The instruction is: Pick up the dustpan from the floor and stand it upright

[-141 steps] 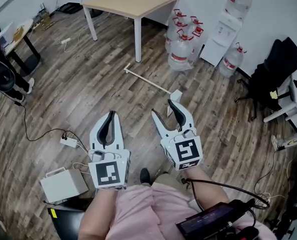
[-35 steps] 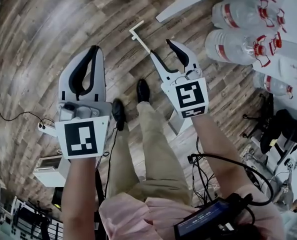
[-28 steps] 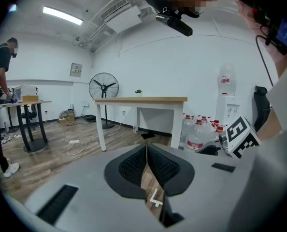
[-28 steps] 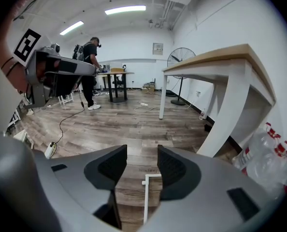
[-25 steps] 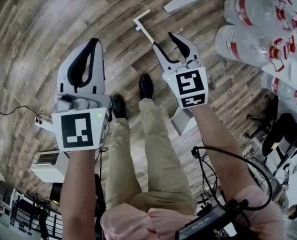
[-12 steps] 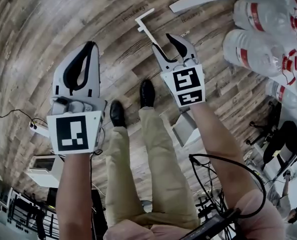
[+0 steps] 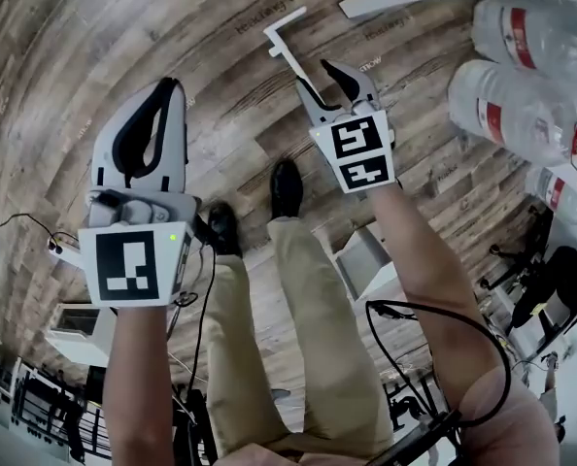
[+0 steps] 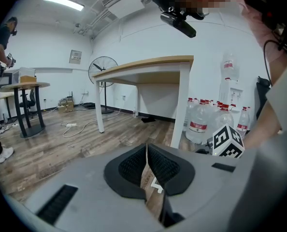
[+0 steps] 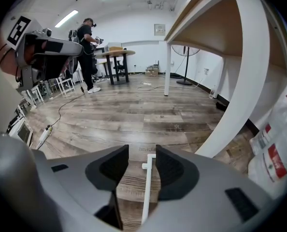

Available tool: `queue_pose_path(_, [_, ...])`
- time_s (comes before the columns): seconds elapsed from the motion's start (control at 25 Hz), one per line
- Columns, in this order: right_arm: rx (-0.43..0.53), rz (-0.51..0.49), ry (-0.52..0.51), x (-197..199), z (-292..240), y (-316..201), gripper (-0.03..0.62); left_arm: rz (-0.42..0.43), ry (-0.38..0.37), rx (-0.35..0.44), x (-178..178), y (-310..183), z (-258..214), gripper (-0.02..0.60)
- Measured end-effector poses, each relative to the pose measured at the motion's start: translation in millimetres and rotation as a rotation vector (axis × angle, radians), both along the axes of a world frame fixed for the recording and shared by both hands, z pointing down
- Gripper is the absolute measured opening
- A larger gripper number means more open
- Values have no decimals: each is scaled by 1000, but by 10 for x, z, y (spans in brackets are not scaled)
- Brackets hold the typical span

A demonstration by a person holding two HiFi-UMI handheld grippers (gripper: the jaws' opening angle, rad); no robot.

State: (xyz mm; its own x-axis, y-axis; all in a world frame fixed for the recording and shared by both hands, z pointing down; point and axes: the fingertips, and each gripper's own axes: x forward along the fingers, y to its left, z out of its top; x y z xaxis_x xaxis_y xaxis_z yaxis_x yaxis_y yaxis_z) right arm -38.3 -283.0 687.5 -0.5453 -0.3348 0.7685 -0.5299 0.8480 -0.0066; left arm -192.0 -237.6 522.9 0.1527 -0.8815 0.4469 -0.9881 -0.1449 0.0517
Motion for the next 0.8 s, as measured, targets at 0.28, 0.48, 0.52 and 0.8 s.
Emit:
queue_pose_path(0.28, [-27,-19,32,44,506,-41,172,-3,13,2,58,-52,338,20])
queue_pose_path(0.48, [-49,-25,55,72,876,-35,169,-8,10,-22,64,-57,567,20])
queue_pose_path(0.52, [-52,-31,59,77,941,-26,169,-10,13,-26,71,-59,603,20])
queue_pose_path(0.8, [-67,-51,81,61,1334,9,167,-12,15,-25,47,-87,824,20])
